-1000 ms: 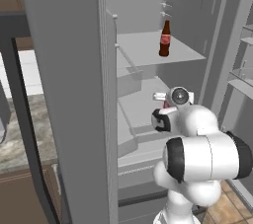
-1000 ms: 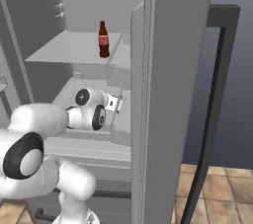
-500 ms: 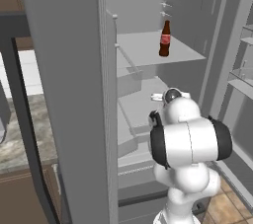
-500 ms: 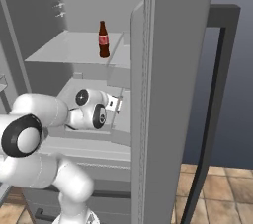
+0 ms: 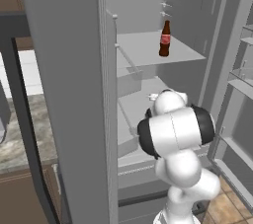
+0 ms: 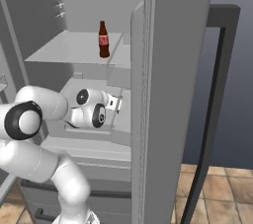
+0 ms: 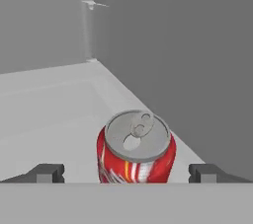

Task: Open the fridge, grab two sodas, and place both sodas inside the bowl with ice on the dining counter.

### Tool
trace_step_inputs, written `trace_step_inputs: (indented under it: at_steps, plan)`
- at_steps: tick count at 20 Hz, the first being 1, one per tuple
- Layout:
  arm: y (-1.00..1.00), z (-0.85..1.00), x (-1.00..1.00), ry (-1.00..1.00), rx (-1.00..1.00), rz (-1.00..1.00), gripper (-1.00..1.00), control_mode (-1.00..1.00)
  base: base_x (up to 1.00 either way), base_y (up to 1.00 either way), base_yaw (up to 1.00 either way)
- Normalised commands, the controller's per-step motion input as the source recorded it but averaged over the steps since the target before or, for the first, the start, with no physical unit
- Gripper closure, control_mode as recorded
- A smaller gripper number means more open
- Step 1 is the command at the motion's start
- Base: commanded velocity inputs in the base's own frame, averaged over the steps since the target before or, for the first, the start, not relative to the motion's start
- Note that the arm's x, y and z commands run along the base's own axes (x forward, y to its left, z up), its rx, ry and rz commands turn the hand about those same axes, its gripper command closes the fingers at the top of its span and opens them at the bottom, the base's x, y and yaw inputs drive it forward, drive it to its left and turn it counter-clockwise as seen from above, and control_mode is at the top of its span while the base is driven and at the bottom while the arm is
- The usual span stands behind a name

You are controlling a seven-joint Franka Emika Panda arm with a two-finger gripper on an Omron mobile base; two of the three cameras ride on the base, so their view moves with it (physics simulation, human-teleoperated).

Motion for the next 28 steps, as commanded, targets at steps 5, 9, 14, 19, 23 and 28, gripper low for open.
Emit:
trace_step_inputs:
  at_steps: [5,9,14,19,23,28]
  plan:
    - [0.0,-0.13,0.16,0.0,0.0,-0.02,-1.0,-1.0,0.0,0.0,0.0]
    - [0.0,-0.11,0.17,0.0,0.0,-0.02,-1.0,-1.0,0.0,0.0,0.0]
    - [-0.03,-0.09,0.2,0.0,0.0,-0.01,-1.0,-1.0,0.0,0.0,0.0]
    - [-0.05,-0.12,0.12,0.0,0.0,-0.01,1.0,-1.0,0.0,0.0,0.0]
    - [-0.1,-0.18,0.03,0.01,0.0,0.0,1.0,-1.0,0.0,0.0,0.0]
    - [-0.01,-0.03,0.04,0.0,0.0,0.0,1.0,-1.0,0.0,0.0,0.0]
